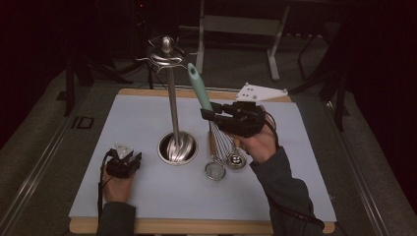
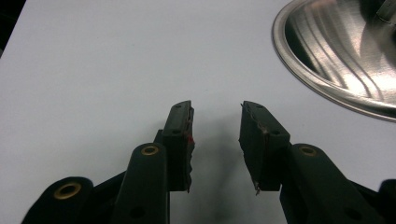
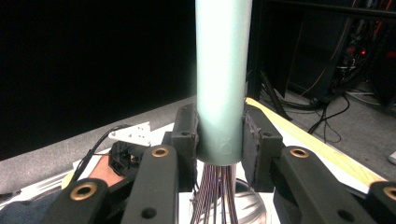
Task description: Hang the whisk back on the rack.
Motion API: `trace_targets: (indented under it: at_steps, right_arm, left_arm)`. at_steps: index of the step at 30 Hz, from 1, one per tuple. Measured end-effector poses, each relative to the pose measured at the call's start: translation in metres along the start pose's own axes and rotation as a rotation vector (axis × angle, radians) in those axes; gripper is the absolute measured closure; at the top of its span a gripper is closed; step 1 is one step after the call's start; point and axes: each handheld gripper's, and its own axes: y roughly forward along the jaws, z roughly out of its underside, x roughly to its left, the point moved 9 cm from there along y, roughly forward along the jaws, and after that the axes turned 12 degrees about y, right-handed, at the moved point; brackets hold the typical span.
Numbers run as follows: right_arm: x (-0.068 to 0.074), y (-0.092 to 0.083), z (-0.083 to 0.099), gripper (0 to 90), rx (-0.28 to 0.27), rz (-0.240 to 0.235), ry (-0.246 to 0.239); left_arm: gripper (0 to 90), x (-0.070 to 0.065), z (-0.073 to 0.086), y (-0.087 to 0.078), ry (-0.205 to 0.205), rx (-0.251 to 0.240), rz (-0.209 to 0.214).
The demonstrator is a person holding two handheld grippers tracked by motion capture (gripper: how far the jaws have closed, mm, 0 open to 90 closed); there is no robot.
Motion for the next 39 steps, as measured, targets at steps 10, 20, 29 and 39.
trace_targets:
  at_steps: [10, 20, 29, 39]
  right_arm:
    - [-0.004, 0.018, 0.002, 69.5, 0.017, -0.042, 0.020]
    - [0.003, 0.036, 0.005, 69.5, 0.043, -0.064, -0.013]
    - [0.005, 0.060, 0.002, 69.4, 0.061, -0.057, -0.011]
    - [-0.001, 0.065, 0.007, 61.3, 0.093, -0.008, -0.040]
  left_arm:
    - [64.6, 0.000, 0.000, 0.000, -0.001, 0.000, 0.002]
    - [64.6, 0.000, 0.000, 0.000, -0.002, -0.001, 0.001]
    - [64.7, 0.000, 0.000, 0.000, -0.004, 0.000, 0.002]
    - [64.6, 0.000, 0.000, 0.000, -0.004, -0.001, 0.002]
